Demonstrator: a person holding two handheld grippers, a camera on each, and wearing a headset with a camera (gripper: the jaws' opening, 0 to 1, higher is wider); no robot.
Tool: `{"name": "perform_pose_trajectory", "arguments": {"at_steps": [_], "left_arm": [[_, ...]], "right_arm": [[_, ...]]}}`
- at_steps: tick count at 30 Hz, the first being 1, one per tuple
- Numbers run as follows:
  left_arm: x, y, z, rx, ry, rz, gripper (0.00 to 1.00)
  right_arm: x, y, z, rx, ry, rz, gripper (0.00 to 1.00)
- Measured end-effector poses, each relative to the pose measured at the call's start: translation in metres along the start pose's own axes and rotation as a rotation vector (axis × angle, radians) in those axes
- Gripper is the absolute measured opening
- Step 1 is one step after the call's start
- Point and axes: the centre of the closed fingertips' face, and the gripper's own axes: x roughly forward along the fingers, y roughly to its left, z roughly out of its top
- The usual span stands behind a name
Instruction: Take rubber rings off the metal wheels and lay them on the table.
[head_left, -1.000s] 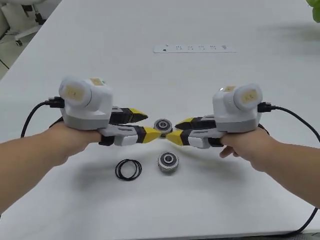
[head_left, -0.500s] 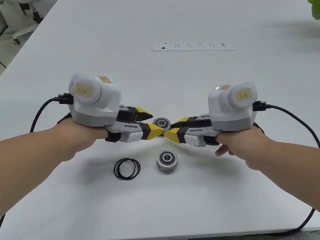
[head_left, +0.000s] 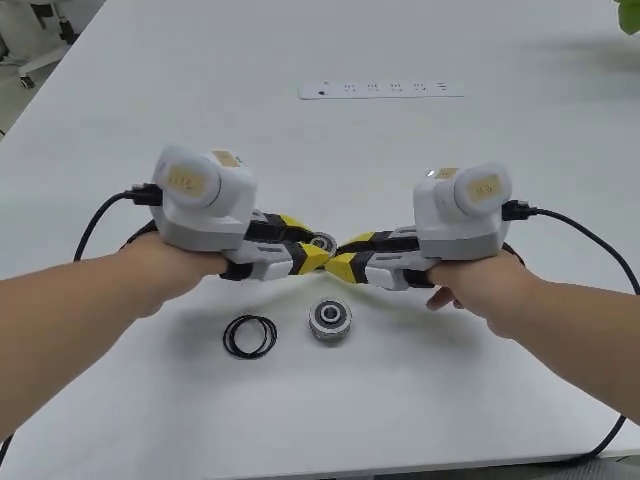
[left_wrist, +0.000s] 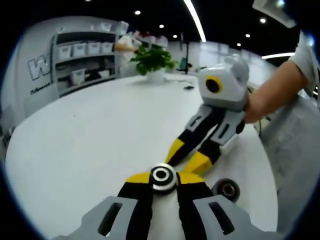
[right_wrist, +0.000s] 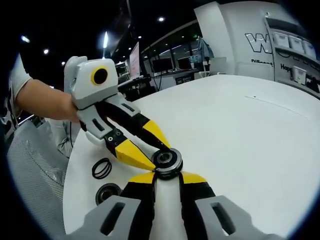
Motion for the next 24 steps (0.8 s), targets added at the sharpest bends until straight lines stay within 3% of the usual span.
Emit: {"name": "perform_pose_trajectory", "arguments": {"at_steps": [6, 10, 19, 24], "left_arm": [[0.0024, 0.0051, 0.0018, 0.041, 0.005, 0.030, 0.14], [0.0028, 0.0064, 0.0017, 0.026, 0.006, 0.035, 0.14], [0.0028, 0.0065, 0.0014, 0.017, 0.015, 0.050, 0.13], [0.0027, 0.0068, 0.0013, 0.008, 0.027, 0.064, 0.13]], "right_arm": [[-0.0003, 0.0003, -0.0002, -0.003, 0.003, -0.003, 0.14], [0.0000, -0.0006, -0.0004, 0.003, 0.000, -0.010, 0.13], [-0.0004, -0.0015, -0.0053, 0.025, 0.002, -0.024, 0.01], [0.0004, -0.0007, -0.0059, 0.023, 0.000, -0.031, 0.00]]}}
